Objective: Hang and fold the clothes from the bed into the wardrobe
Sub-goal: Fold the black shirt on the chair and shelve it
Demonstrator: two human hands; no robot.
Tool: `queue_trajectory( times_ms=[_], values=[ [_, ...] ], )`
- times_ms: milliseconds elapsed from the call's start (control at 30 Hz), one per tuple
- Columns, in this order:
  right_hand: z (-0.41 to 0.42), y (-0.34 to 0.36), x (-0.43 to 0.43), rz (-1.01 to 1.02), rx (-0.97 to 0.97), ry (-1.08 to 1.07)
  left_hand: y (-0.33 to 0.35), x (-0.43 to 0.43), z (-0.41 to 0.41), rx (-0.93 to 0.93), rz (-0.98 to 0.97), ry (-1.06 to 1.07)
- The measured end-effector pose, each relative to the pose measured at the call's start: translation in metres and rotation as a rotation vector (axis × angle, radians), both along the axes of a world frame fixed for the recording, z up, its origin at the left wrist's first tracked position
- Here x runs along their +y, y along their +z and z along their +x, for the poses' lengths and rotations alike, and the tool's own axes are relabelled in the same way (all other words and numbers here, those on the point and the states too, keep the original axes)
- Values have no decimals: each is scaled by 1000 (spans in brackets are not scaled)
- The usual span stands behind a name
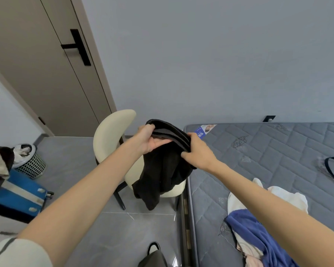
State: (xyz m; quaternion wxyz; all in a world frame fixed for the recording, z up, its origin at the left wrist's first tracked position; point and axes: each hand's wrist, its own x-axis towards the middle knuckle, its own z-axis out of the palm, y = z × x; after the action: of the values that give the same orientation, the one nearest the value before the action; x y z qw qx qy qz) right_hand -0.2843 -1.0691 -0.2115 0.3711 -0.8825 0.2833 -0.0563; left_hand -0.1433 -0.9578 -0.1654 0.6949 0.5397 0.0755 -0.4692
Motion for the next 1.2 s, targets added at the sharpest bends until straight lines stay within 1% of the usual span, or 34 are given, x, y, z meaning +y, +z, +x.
queue_trajectory(
  times_ms=[67,167,233,267,333,367,500,600,633,700,800,867,967,1100,1200],
  values=[
    [-5,6,-5,-105,-37,-100,3,3,-5,-111,28,-41],
    [-9,24,-19,-227,-141,-138,3,10,-5,-423,143,-130],
    [-10,37,-25,-181,-142,-94,6,20,-1,-489,119,-228],
    [-9,41,-27,-160,-122,-55,6,26,2,-526,93,-317],
    [-7,45,-29,-161,-101,6,1,39,5,-719,129,-498],
    [-5,45,-29,-170,-108,21,-5,44,5,-815,175,-516],
    [7,41,-22,-227,-97,80,-25,53,11,-1067,321,-354],
    [25,42,-25,-332,-67,152,-24,51,37,-1334,473,-386],
    [33,42,-28,-377,-64,174,-21,48,49,-1384,489,-399],
    [54,44,-37,-448,-47,208,-18,38,77,-1436,489,-451],
    [92,45,-55,-518,59,275,-18,20,123,-1475,569,-516],
    [122,45,-68,-549,103,299,-20,6,155,-1472,572,-515],
    [171,47,-91,-634,117,273,-20,-18,203,-1453,531,-466],
    [228,53,-122,-848,43,166,-9,-49,256,-1495,499,-378],
    [253,54,-136,-917,-68,116,-5,-65,279,-1518,435,-337]
  ],
)
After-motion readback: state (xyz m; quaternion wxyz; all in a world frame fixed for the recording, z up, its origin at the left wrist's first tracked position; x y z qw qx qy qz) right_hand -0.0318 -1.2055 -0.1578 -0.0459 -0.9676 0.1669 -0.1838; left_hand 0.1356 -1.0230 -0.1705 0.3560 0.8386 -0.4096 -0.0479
